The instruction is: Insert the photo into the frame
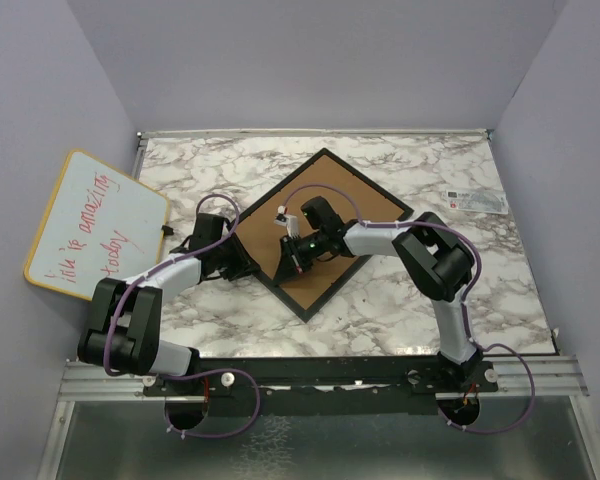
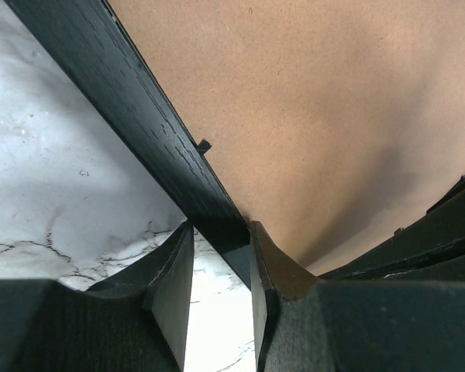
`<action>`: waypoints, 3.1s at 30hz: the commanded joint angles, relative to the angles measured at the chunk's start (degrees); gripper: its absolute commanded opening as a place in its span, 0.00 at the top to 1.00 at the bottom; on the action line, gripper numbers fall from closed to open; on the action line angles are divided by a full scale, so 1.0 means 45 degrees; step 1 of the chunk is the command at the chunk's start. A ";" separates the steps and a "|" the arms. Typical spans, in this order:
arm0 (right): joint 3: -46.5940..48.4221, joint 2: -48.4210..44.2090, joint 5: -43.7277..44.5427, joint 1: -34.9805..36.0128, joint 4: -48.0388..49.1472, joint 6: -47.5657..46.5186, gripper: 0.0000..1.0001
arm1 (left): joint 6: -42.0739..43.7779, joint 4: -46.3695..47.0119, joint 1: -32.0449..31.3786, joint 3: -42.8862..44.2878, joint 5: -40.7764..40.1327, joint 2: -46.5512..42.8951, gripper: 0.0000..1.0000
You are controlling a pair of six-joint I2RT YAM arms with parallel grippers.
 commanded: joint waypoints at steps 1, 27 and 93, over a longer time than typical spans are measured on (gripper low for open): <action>-0.0757 0.0175 0.0926 -0.0293 -0.1505 -0.0807 0.99 | 0.0920 -0.1005 0.0020 -0.0225 -0.2003 0.0687 0.78; 0.0252 -0.0988 -0.0644 -0.0022 -0.0700 -0.0048 0.98 | 0.1066 -0.1028 0.0027 -0.0129 -0.1937 0.0807 0.79; 0.0737 0.2162 0.5240 -0.1587 -0.4885 0.0405 0.99 | 0.0988 -0.1086 0.0027 -0.0051 -0.2166 0.1122 0.81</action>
